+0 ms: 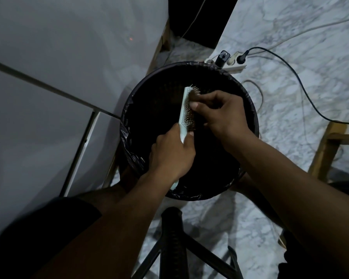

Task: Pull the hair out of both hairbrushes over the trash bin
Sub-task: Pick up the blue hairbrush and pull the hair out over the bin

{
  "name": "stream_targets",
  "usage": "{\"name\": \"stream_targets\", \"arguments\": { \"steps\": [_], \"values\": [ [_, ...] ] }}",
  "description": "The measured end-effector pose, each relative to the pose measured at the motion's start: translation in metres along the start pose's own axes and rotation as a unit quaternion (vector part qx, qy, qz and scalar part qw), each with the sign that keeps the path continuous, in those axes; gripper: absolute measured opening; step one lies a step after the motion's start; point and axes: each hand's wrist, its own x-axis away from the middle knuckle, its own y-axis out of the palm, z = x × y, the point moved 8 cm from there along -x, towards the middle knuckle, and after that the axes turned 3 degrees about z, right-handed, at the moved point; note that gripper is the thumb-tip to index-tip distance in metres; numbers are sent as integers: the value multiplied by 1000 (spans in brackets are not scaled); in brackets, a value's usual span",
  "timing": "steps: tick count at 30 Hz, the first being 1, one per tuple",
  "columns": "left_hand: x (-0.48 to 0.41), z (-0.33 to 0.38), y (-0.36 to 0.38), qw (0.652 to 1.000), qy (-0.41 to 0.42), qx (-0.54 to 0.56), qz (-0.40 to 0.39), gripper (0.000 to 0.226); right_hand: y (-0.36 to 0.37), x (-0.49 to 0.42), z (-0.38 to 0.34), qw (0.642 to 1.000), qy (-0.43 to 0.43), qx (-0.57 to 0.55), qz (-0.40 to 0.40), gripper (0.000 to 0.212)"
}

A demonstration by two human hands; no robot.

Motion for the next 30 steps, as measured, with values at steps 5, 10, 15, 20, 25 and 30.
{"name": "stream_targets", "arguments": {
  "steps": [5,10,15,20,25,30],
  "values": [
    [-3,1,1,1000,-3,22,0,27,-9,-3,12,989,88,-105,47,14],
    [-5,1,-3,1000,-14,16,14,28,2,3,23,953,198,-229,28,3],
    [-1,6,-2,999,7,-33,7,21,7,5,-1,996,28,-74,-45,49],
    [0,9,-1,998,31,-46,9,24,-6,-3,7,999,26,-21,20,9],
    [-3,11,-3,1000,24,-15,10,25,-7,-2,15,984,113,-136,38,12],
    [-7,5,-6,999,-16,33,18,23,10,3,17,943,204,-261,-16,14]
  ]
}}
